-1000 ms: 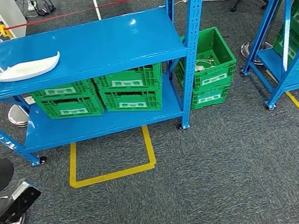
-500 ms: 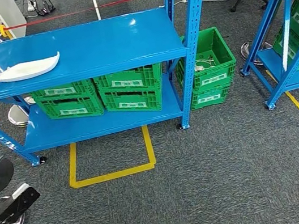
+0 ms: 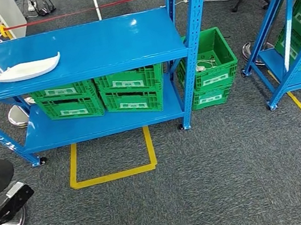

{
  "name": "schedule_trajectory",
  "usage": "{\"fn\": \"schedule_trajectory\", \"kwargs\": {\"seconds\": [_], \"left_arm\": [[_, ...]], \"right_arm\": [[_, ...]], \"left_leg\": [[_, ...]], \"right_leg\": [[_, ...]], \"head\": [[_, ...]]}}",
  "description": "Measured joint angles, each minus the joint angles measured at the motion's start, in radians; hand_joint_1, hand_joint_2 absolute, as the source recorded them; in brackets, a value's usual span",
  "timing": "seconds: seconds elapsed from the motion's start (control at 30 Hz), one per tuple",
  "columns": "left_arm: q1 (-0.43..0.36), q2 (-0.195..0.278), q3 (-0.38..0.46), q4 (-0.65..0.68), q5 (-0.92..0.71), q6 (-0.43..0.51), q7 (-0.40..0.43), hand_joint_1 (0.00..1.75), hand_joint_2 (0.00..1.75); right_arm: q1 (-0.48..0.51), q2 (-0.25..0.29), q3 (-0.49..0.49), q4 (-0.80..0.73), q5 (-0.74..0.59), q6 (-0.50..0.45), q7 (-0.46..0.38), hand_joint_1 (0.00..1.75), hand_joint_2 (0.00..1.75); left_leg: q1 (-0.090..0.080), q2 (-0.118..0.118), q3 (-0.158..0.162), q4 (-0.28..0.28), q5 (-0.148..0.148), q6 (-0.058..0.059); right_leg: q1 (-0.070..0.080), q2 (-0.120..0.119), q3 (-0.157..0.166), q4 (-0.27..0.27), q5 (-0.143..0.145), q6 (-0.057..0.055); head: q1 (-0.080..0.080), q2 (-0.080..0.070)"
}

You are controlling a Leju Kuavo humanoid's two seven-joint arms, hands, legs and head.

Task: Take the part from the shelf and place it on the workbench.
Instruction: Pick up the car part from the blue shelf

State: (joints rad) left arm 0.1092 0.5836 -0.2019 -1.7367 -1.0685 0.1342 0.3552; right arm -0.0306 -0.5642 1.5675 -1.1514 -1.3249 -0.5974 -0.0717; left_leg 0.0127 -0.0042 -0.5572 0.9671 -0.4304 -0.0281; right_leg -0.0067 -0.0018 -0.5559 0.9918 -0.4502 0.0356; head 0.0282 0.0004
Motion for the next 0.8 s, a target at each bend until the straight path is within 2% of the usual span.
{"fn": "schedule_trajectory", "kwargs": {"seconds": [0.3, 0.8], "left_arm": [[0.003, 0.01, 0.02, -0.002, 0.005, -0.042, 0.008, 0.0, 0.0], [0.003, 0.006, 0.024, -0.002, 0.022, -0.042, 0.008, 0.0, 0.0]], "right_arm": [[-0.001, 0.0, 0.0, -0.008, 0.003, -0.002, 0.009, 0.0, 0.0], [-0.001, 0.0, 0.0, -0.014, -0.002, -0.008, 0.01, 0.0, 0.0]], "left_leg": [[0.001, 0.0, 0.0, 0.0, 0.0, 0.0], [0.001, 0.0, 0.0, 0.0, 0.0, 0.0]], "right_leg": [[0.001, 0.0, 0.0, 0.0, 0.0, 0.0], [0.001, 0.0, 0.0, 0.0, 0.0, 0.0]], "head": [[0.0, 0.0], [0.0, 0.0]]}}
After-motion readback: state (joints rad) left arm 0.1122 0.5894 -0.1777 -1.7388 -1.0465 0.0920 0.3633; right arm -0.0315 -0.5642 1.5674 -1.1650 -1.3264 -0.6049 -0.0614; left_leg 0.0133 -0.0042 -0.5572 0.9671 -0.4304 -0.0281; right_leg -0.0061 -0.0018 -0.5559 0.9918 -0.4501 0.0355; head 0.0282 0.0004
